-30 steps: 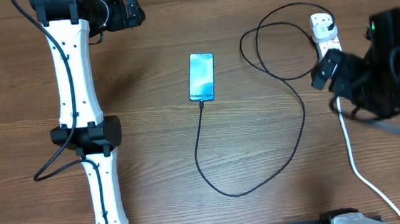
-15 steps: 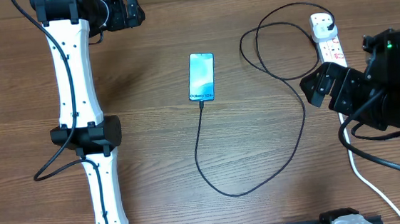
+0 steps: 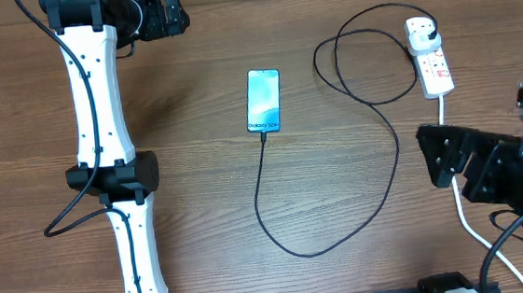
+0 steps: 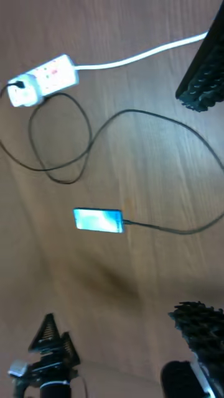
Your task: Plug charger to phone and switch on socket
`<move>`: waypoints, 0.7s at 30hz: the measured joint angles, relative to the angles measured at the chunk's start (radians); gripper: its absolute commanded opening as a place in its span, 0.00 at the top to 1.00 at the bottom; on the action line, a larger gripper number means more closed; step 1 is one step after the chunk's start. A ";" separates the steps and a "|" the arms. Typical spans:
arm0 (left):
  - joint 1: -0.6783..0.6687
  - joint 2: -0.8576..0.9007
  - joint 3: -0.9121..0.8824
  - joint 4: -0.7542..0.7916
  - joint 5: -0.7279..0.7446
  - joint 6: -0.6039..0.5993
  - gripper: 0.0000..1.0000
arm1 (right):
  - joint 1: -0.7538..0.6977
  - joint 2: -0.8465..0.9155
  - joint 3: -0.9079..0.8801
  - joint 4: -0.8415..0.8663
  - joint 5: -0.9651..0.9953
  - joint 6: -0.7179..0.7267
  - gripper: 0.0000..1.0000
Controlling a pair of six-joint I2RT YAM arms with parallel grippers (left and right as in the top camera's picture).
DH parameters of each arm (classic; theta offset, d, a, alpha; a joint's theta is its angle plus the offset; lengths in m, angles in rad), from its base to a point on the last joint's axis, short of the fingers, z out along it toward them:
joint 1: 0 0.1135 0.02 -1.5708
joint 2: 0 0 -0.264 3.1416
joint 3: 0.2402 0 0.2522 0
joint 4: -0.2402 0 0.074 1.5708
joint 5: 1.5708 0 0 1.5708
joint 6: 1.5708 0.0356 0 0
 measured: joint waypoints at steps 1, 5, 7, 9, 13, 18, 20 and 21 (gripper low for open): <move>0.000 0.000 0.000 0.000 0.000 0.000 0.00 | 0.000 -0.005 -0.011 0.006 0.002 -0.002 0.00; 0.000 0.000 0.000 0.000 0.000 -0.003 0.00 | -0.015 -0.090 -0.212 0.135 0.018 -0.013 0.00; 0.000 0.000 0.000 0.000 0.000 -0.003 0.00 | -0.030 -0.143 -0.324 0.201 0.022 -0.034 0.00; 0.000 0.000 0.000 0.000 0.000 -0.003 0.00 | -0.050 -0.215 -0.451 0.297 0.021 -0.060 0.00; 0.000 0.000 0.000 0.000 0.000 -0.003 0.00 | -0.105 -0.388 -0.702 0.512 0.024 -0.087 0.00; 0.000 0.000 0.000 -0.001 0.000 -0.003 0.00 | -0.146 -0.618 -1.000 0.750 0.021 -0.109 0.00; 0.000 0.000 0.000 0.000 0.000 -0.003 0.00 | -0.150 -0.705 -1.107 0.827 0.021 -0.120 0.00; 0.000 0.000 0.000 0.000 0.000 -0.003 0.00 | -0.150 -0.739 -1.150 0.862 0.020 -0.129 0.00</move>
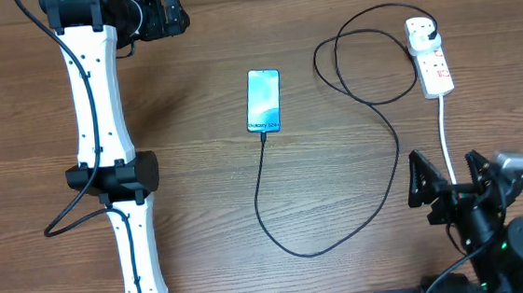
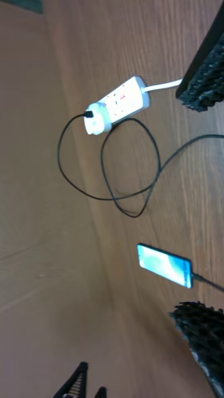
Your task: Plug charger to phone and switch on socket
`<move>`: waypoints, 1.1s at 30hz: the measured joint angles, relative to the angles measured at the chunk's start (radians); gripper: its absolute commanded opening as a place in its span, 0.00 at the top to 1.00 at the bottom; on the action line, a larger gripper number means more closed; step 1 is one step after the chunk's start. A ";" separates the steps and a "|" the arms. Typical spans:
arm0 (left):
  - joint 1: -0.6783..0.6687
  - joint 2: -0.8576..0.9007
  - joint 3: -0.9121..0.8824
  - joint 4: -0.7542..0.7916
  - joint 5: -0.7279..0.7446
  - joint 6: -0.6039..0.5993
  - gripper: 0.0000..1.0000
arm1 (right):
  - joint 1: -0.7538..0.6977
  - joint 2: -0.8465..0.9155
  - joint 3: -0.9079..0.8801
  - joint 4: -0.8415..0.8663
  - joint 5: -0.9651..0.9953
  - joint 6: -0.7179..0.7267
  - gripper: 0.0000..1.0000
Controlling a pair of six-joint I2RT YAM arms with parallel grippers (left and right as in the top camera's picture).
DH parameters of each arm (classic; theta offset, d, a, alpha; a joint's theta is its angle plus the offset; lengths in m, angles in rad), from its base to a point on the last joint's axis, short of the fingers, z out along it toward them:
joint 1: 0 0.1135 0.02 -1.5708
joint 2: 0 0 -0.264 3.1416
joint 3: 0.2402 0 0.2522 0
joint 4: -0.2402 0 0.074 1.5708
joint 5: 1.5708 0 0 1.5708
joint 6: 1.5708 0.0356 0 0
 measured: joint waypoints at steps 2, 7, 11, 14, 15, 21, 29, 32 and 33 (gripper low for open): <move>0.000 0.000 0.000 0.000 0.000 0.000 0.00 | 0.000 -0.074 -0.096 0.081 0.000 -0.014 0.00; 0.000 0.000 0.000 0.000 0.000 0.000 0.00 | 0.000 -0.188 -0.251 0.216 0.000 -0.037 0.00; 0.000 0.000 0.000 0.000 0.000 0.000 0.00 | -0.001 -0.260 -0.369 0.358 -0.001 -0.051 0.00; 0.000 0.000 0.000 0.000 0.000 0.000 0.00 | 0.000 -0.266 -0.430 0.451 -0.003 -0.056 0.00; 0.000 0.000 0.000 0.000 0.000 0.000 0.00 | 0.002 -0.266 -0.447 0.480 -0.003 -0.059 0.00; 0.000 0.000 0.000 0.000 0.000 0.000 0.00 | 0.031 -0.266 -0.541 0.674 -0.003 -0.083 0.00; 0.000 0.000 0.000 0.000 0.000 0.000 0.00 | 0.033 -0.267 -0.652 0.823 0.000 -0.105 0.00; 0.000 0.000 0.000 0.000 0.000 0.000 0.00 | 0.034 -0.267 -0.653 0.818 0.002 -0.111 0.00; 0.000 0.000 0.000 0.000 0.000 0.000 0.00 | 0.033 -0.267 -0.653 0.813 0.005 -0.111 0.00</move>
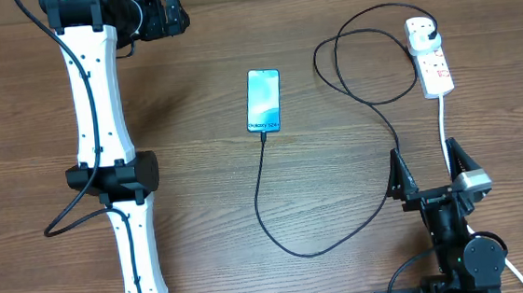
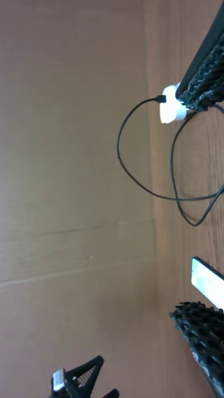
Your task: Plug charger to phone and switch on socket
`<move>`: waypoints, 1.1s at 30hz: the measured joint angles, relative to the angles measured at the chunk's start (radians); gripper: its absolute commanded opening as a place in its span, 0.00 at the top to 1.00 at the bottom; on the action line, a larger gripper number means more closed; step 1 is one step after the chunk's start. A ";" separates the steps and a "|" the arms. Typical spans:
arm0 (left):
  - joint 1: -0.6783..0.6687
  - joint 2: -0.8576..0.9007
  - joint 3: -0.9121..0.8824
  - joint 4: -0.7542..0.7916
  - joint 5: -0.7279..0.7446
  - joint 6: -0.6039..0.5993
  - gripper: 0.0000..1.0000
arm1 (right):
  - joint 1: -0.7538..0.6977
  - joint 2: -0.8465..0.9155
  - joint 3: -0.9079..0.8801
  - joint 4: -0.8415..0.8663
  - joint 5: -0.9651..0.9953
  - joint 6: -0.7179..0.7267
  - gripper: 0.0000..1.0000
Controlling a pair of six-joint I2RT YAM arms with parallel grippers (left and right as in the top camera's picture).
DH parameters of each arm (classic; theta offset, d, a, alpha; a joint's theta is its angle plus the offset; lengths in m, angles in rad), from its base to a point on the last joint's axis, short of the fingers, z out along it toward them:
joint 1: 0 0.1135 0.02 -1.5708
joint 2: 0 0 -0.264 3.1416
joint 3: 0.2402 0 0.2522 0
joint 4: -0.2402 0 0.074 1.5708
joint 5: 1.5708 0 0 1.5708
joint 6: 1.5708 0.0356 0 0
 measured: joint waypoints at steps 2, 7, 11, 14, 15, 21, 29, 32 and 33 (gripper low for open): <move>0.000 0.000 0.000 0.000 0.000 0.000 0.00 | 0.000 -0.001 0.000 -0.027 0.007 0.000 0.00; 0.000 0.000 0.000 0.000 0.000 0.000 0.00 | 0.000 -0.001 0.000 -0.180 0.025 -0.002 0.00; 0.000 0.000 0.000 0.000 0.000 0.000 0.00 | 0.000 -0.001 0.000 -0.208 0.047 -0.003 0.00; 0.000 0.000 0.000 0.000 0.000 0.000 0.00 | 0.000 -0.001 0.000 -0.208 0.056 -0.003 0.00; 0.000 0.000 0.000 0.000 0.000 0.000 0.00 | 0.000 -0.001 0.000 -0.207 0.057 -0.003 0.00; 0.000 0.000 0.000 0.000 0.000 0.000 0.00 | 0.000 -0.001 0.000 -0.208 0.059 -0.051 0.00; 0.000 0.000 0.000 0.000 0.000 0.000 0.00 | 0.000 -0.001 0.000 -0.208 0.061 -0.138 0.00; 0.000 0.000 0.000 0.000 0.000 0.000 0.00 | 0.000 -0.001 0.000 -0.207 0.065 -0.149 0.00; 0.000 0.000 0.000 0.000 0.000 0.000 0.00 | 0.000 -0.001 0.000 -0.207 0.066 -0.151 0.00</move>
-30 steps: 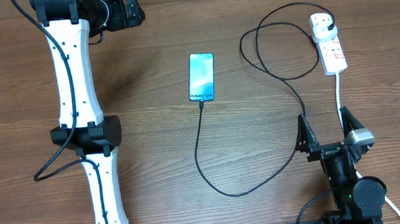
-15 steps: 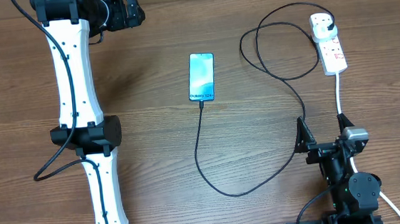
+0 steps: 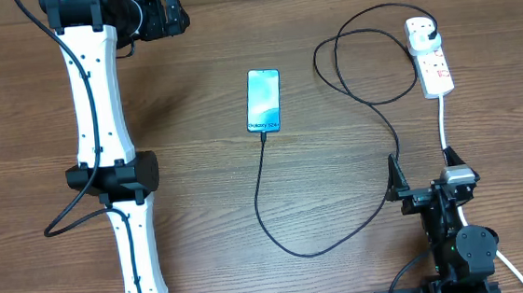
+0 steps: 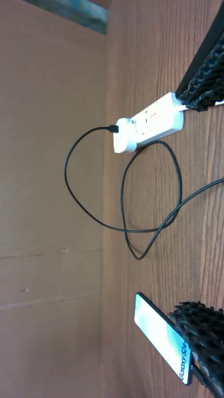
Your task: Plug charger to phone and switch on socket
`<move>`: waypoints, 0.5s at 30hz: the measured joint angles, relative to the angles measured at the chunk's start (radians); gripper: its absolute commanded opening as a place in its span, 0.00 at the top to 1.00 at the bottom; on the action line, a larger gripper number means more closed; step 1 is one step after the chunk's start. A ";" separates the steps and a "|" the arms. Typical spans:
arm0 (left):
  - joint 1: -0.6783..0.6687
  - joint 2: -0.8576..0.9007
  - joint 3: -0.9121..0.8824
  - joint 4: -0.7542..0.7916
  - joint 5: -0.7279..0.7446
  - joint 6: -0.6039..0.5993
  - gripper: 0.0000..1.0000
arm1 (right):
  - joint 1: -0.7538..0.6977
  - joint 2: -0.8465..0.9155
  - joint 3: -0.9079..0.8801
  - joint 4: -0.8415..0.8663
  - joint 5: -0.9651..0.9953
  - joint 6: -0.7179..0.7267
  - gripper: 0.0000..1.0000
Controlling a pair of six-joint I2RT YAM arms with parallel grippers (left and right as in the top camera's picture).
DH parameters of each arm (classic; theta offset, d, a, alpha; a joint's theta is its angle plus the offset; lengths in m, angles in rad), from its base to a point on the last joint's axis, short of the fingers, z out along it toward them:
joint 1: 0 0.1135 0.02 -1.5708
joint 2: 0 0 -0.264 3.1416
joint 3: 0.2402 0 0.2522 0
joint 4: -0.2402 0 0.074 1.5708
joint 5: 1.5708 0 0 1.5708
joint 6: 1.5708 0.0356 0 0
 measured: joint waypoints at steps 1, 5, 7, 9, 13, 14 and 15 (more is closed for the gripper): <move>0.000 0.000 0.000 0.000 0.000 0.000 0.00 | 0.000 0.000 0.000 0.000 0.000 -0.002 0.00; 0.000 0.000 0.000 0.000 0.000 0.000 0.00 | 0.000 0.000 0.000 0.000 0.000 -0.006 0.00; 0.000 0.000 0.000 0.000 0.000 0.000 0.00 | 0.000 0.000 0.000 0.000 0.000 -0.006 0.00; 0.000 0.000 0.000 0.000 0.000 0.000 0.00 | 0.000 0.000 0.000 0.000 0.000 -0.006 0.00; 0.000 0.000 0.000 0.000 0.000 0.000 0.00 | 0.000 0.000 0.000 0.000 0.001 -0.006 0.00; 0.000 0.000 0.000 0.000 0.000 0.000 0.00 | 0.000 0.000 0.000 0.000 0.001 -0.006 0.00; 0.000 0.000 0.000 0.000 0.000 0.000 0.00 | 0.000 0.000 0.000 0.000 0.001 -0.006 0.00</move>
